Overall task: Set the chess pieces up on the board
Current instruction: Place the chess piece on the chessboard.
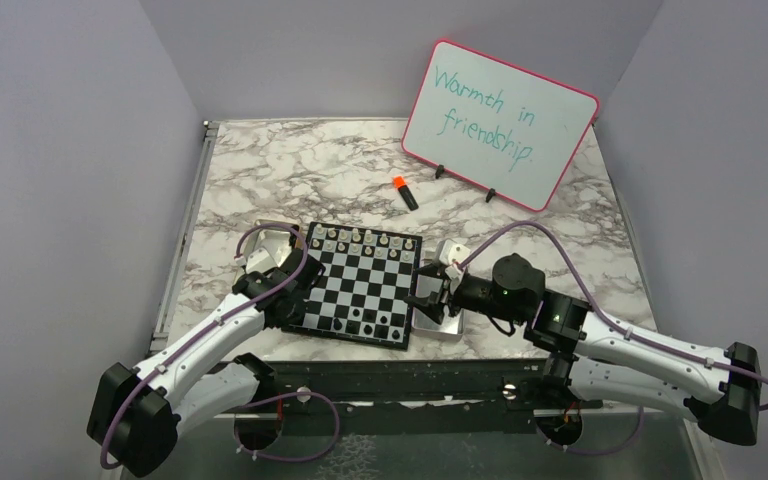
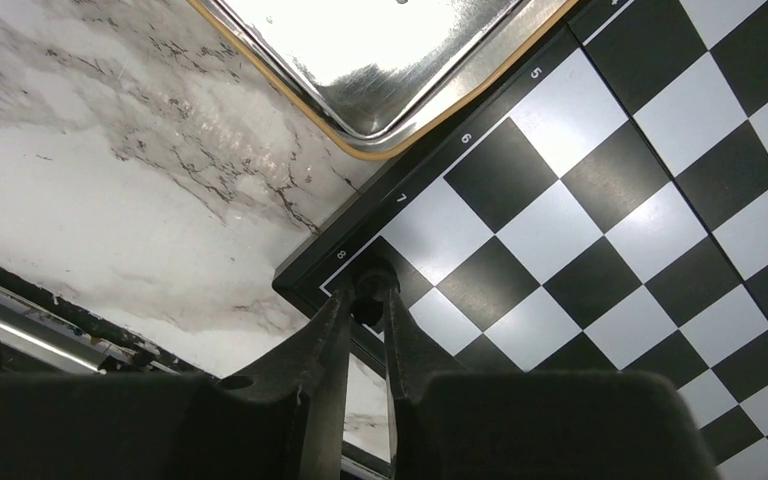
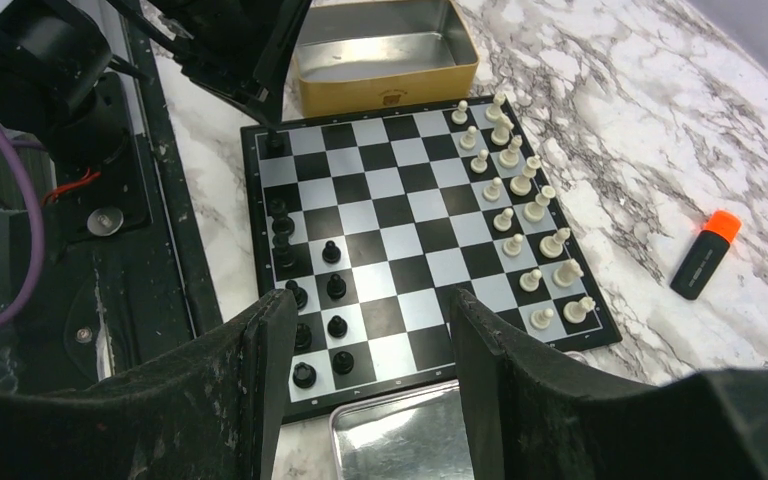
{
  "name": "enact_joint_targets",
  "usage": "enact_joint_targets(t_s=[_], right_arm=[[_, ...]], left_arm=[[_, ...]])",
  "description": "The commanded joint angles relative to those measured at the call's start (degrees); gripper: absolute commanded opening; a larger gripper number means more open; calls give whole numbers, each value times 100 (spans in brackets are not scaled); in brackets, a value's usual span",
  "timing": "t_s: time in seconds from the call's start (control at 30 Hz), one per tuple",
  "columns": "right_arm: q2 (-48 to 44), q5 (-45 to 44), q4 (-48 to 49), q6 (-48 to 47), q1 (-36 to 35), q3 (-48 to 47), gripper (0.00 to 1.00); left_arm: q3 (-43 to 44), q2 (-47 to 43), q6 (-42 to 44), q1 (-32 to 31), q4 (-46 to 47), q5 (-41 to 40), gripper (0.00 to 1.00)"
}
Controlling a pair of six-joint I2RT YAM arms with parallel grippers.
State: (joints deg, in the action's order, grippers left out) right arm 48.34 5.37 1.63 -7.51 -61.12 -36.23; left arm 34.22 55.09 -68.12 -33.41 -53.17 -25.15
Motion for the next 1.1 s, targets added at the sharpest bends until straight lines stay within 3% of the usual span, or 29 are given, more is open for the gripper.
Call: enact_joint_targets(t_s=[0.0, 0.27, 1.07], right_arm=[[121, 8, 110, 21, -13, -59, 62], [175, 50, 231, 56, -13, -56, 62], [211, 96, 272, 109, -13, -62, 62]], left_arm=[[174, 28, -35, -19, -188, 99, 20], [245, -54, -49, -25, -205, 159, 25], [181, -17, 123, -25, 133, 77, 25]])
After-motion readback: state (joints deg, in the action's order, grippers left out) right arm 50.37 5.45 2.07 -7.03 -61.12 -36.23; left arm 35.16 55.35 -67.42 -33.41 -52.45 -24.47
